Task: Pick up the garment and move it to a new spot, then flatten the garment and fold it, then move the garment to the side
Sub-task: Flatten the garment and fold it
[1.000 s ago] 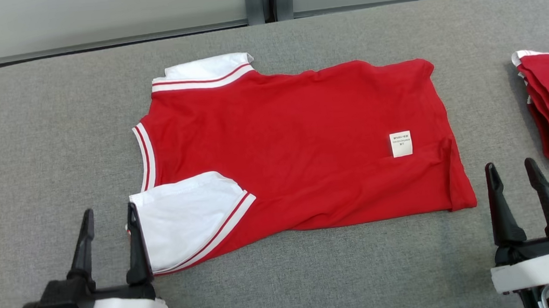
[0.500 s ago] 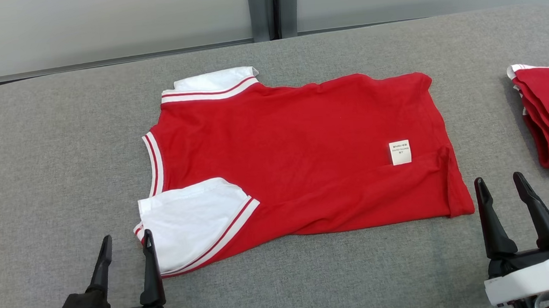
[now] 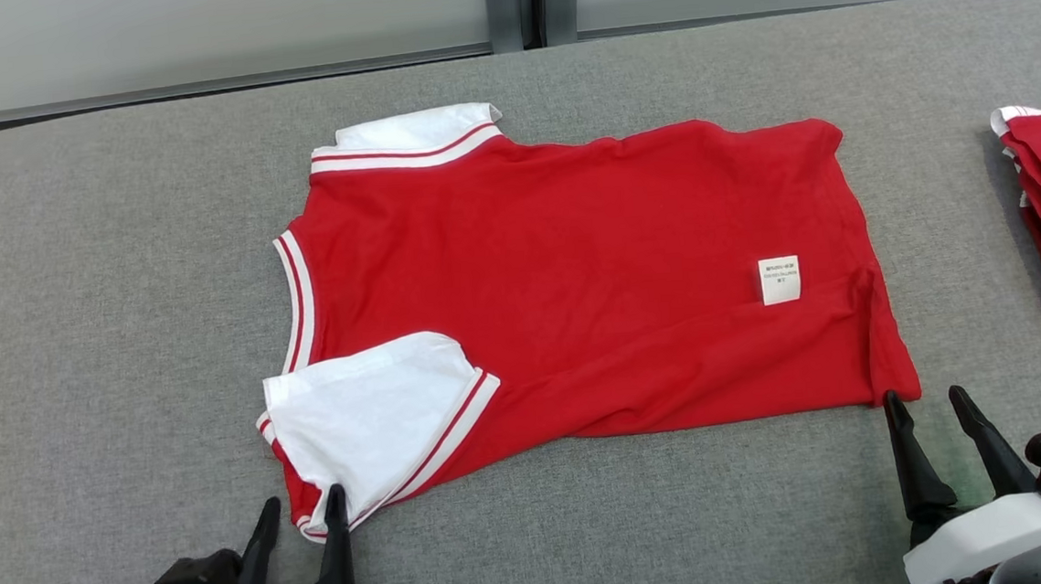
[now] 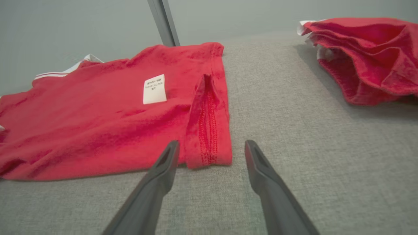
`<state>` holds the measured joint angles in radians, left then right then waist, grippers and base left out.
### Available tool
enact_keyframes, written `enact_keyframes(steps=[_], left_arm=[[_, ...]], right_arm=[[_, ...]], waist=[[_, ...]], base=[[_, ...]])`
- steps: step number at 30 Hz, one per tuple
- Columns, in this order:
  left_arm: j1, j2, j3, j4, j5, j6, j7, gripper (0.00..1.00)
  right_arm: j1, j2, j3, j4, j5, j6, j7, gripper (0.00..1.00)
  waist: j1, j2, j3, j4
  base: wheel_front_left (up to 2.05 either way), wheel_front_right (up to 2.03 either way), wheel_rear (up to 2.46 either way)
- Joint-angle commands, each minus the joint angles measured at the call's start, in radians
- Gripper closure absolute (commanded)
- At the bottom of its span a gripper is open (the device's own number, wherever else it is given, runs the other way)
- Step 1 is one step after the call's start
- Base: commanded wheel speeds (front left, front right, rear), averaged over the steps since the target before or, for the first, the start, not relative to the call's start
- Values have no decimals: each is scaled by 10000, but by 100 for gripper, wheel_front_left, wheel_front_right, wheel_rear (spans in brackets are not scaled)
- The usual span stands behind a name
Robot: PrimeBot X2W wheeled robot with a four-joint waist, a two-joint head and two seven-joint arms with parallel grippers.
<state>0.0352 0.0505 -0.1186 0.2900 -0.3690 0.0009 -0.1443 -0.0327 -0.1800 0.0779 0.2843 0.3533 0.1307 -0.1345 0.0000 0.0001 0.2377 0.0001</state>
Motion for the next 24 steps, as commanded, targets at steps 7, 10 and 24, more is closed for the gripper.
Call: enact_keyframes(steps=[7,10,24], left_arm=[[-718,8,-307,582,-808,-125,250,0],[-901,4,-364,862,-1142,-171,396,8],[-1077,159,-447,665,-1423,-377,-23,100]], right_arm=[[-968,-17,346,1302,503,0,-261,0],[-1250,1,559,1789,714,0,-237,0],[-1344,-271,1166,2410,1584,-3,-591,100]], waist=[[0,-1,302,99],[0,-1,349,97],[0,-1,152,54]], base=[[0,0,0],[0,0,0],[0,0,0]])
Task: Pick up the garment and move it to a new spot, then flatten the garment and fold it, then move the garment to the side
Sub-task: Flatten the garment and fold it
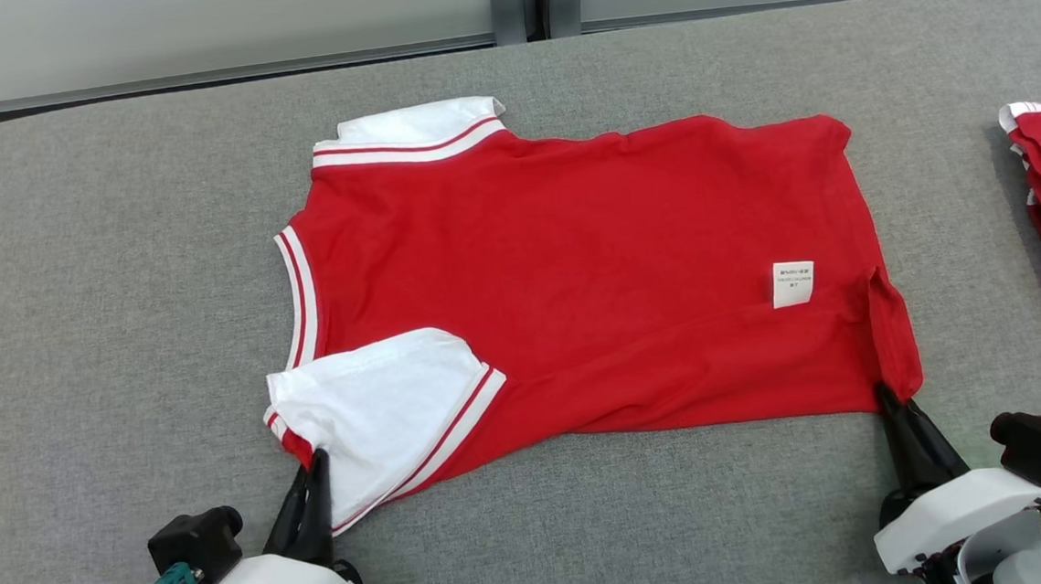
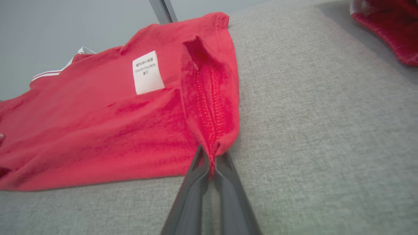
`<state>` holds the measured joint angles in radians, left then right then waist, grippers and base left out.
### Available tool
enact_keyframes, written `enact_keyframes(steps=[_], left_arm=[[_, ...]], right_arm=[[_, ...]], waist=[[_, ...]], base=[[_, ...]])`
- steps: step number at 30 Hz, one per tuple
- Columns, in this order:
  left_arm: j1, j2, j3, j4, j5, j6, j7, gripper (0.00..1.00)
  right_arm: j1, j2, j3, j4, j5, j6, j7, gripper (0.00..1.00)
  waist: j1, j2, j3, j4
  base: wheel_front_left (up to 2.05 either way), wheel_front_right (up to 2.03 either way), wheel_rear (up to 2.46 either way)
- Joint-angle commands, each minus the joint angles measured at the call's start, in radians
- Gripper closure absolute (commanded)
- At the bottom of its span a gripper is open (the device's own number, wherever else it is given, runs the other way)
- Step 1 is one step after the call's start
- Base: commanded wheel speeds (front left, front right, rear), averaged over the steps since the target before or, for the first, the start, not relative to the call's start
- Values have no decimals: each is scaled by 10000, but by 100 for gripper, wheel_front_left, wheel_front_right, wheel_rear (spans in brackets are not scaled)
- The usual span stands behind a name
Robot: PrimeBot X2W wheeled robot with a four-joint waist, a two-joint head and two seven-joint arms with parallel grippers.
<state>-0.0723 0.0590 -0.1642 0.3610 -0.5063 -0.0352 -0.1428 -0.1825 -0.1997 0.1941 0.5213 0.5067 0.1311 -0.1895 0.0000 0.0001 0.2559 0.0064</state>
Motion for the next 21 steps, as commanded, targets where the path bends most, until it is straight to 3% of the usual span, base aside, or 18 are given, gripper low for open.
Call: enact_keyframes(steps=[1,12,21], left_arm=[[34,130,49,-123,-46,11,-67,100],[1505,603,284,-1422,-230,506,680,100],[2788,745,245,-2173,-430,997,1597,100]], right_arm=[[172,-100,30,6,119,-7,-67,100],[1348,-304,33,-732,531,-7,148,100],[2515,-95,-304,-1301,445,-7,794,100]], waist=[[0,-1,-67,-15],[0,-1,-821,-54],[0,-1,-1190,-23]], base=[[0,0,0],[0,0,0],[0,0,0]])
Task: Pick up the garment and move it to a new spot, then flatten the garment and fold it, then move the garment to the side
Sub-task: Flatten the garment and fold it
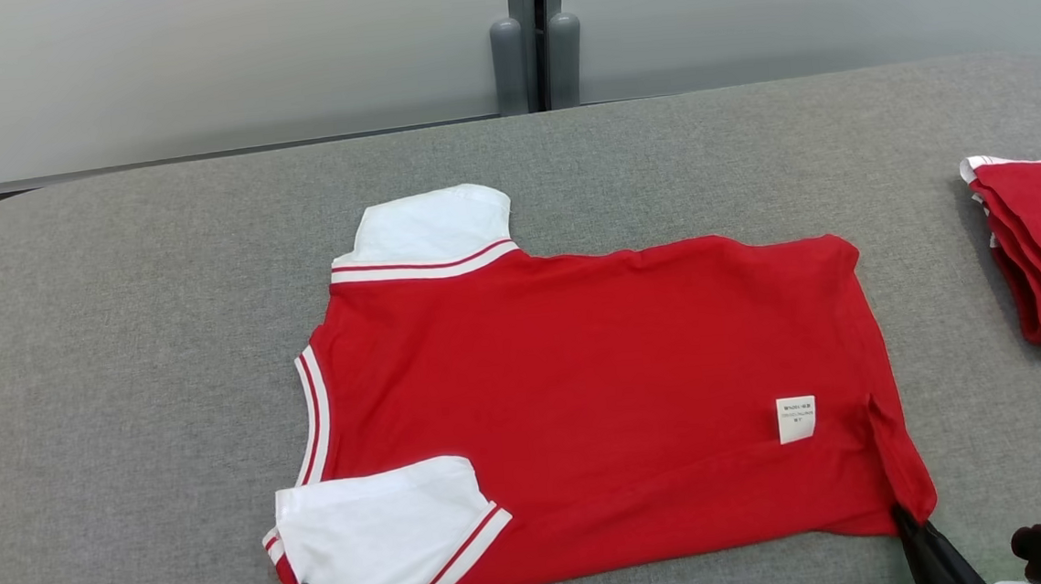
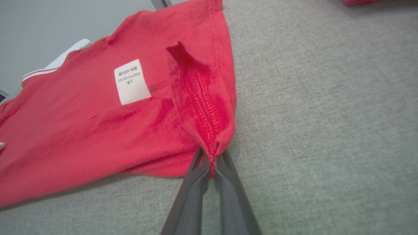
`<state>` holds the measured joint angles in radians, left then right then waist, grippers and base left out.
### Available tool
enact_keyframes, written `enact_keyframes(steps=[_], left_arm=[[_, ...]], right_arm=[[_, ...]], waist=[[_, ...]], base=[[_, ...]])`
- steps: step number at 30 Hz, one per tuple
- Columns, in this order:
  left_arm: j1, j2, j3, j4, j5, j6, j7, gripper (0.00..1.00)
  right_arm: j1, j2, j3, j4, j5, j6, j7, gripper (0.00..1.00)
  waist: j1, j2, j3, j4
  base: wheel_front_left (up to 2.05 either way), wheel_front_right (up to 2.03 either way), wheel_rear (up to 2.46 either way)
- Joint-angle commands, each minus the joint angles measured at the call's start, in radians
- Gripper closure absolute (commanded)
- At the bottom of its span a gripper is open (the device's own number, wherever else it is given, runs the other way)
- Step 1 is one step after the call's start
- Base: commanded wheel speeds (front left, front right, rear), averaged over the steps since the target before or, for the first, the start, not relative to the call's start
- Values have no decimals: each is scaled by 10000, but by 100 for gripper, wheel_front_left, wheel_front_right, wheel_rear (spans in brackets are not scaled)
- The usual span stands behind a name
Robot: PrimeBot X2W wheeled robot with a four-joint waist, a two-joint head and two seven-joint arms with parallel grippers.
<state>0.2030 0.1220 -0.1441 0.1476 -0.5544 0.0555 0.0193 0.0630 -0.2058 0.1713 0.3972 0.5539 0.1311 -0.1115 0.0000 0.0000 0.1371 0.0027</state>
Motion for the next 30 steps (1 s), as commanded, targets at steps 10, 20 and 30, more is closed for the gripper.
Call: enact_keyframes(steps=[10,20,30], left_arm=[[-688,-7,170,-491,770,527,-1626,0],[-1375,343,-17,-1569,2088,977,-2495,0],[-1483,424,-198,-1594,2302,1155,-2298,0]], right_arm=[[-159,-5,-706,-1754,-1002,-4,-375,0],[-46,202,-1411,-4512,-2368,-4,490,0],[386,595,-1710,-5352,-2803,-4,1119,0]], waist=[[0,0,-152,16],[0,0,-333,44],[0,0,-381,93]], base=[[0,0,0],[0,0,0],[0,0,0]])
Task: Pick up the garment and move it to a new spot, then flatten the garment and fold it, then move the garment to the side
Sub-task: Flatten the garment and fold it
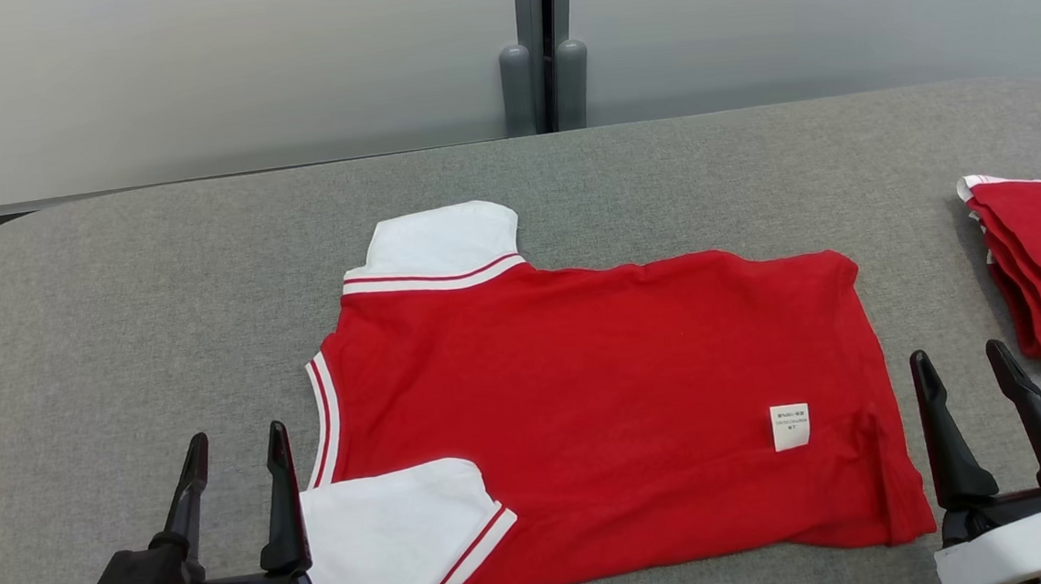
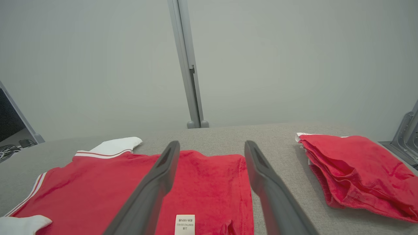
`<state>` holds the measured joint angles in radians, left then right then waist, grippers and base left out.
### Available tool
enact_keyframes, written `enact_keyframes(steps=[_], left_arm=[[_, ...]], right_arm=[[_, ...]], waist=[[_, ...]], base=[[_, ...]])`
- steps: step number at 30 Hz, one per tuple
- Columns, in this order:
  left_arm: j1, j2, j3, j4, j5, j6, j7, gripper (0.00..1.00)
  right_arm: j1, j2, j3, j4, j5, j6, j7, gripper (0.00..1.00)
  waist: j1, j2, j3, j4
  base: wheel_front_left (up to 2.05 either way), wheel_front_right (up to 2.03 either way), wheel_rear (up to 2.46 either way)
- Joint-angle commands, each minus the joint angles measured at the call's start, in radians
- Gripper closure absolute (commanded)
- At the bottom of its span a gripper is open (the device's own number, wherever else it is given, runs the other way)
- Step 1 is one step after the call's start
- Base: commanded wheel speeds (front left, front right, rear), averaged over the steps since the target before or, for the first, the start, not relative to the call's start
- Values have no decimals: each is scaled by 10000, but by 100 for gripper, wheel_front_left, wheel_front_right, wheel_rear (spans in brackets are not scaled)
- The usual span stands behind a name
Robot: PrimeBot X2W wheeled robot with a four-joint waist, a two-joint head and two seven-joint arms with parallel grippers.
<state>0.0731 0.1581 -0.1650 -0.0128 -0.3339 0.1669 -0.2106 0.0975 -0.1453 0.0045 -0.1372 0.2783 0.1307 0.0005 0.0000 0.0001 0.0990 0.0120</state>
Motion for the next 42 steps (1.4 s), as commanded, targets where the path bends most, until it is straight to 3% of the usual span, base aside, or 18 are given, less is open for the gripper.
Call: enact_keyframes(steps=[1,8,16,22,27,34,40,41,42], left_arm=[[-201,68,-8,16,105,36,10,0],[-532,49,-252,96,76,-108,151,0],[-3225,-184,-798,1220,-275,-1027,917,0],[-6283,-388,-988,3513,-641,-1853,1457,0],[-8568,-492,-1019,5854,-800,-2291,1810,0],[-10747,-469,-1025,8932,-1001,-2531,2283,0],[-11370,-506,-1031,10699,-1159,-2543,3021,0],[-11398,-508,-1105,10934,-1100,-2545,3106,22],[-11479,-518,-1133,11109,-1098,-2576,3084,73]], right_arm=[[58,11,-60,-49,-71,0,37,0],[83,95,-123,-208,-49,0,188,0],[-480,-52,-64,-424,118,0,235,0],[-1184,-264,172,-498,284,0,114,0],[-1750,-390,413,-310,416,0,-114,0],[-2412,-451,808,131,669,0,-471,0],[-2681,-504,824,478,806,0,-727,0],[-2707,-520,807,534,837,0,-755,0],[-2752,-544,796,585,843,0,-777,0]], waist=[[0,-1,-5,6],[0,-1,141,64],[0,-1,1335,9],[0,-1,2699,-386],[0,-1,3585,-773],[0,-1,4309,-1249],[0,-1,4460,-1378],[0,-1,4467,-1372],[0,-1,4476,-1363]], base=[[0,0,0],[0,0,0],[0,0,0],[0,0,0],[0,0,0],[0,0,0],[0,0,0],[0,0,0],[0,0,0]])
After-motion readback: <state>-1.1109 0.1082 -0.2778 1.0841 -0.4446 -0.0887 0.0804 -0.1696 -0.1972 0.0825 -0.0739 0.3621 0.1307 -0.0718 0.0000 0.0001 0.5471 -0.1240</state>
